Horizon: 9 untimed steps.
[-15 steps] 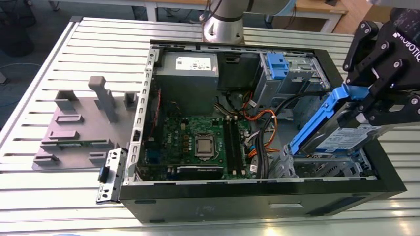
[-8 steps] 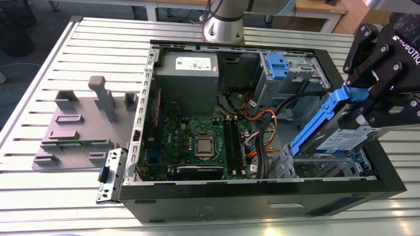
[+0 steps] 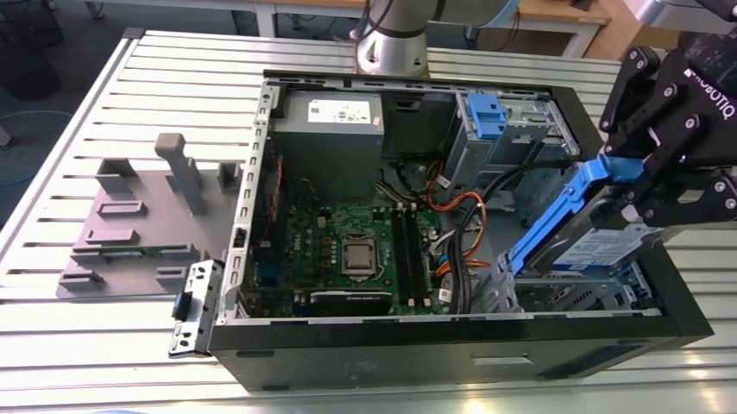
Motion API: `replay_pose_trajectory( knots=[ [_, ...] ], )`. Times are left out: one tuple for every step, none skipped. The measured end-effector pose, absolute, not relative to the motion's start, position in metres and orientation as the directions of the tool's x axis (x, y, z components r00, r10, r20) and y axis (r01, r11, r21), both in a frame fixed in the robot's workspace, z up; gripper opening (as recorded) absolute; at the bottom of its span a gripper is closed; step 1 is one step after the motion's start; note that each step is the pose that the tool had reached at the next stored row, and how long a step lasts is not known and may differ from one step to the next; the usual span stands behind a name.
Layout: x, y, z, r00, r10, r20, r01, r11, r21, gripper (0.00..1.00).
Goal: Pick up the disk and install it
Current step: 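Insert the disk into the insertion slot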
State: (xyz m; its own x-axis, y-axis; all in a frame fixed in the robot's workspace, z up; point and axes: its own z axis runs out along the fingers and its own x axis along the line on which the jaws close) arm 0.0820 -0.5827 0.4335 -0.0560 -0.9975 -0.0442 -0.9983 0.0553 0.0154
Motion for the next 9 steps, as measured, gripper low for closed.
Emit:
replay_pose_trajectory(
  knots=[
    [0.082,-0.5826,0.4331,-0.056,-0.997,-0.044,-0.998,0.055,0.015,0.36],
    [0.082,-0.5826,0.4326,-0.056,-0.997,-0.044,-0.998,0.055,0.015,0.36],
    [0.082,-0.5826,0.4322,-0.056,-0.997,-0.044,-0.998,0.055,0.015,0.36],
    [0.082,-0.5826,0.4318,-0.056,-0.997,-0.044,-0.998,0.055,0.015,0.36],
    [0.082,-0.5825,0.4314,-0.056,-0.997,-0.044,-0.998,0.055,0.015,0.36],
    [0.082,-0.5825,0.431,-0.056,-0.997,-0.044,-0.998,0.055,0.015,0.36],
    [0.082,-0.5824,0.4307,-0.056,-0.997,-0.044,-0.998,0.055,0.015,0.36],
    [0.082,-0.5823,0.4304,-0.056,-0.997,-0.044,-0.998,0.055,0.015,0.36],
    [0.0821,-0.5821,0.4302,-0.056,-0.997,-0.044,-0.998,0.055,0.015,0.36]
  ],
)
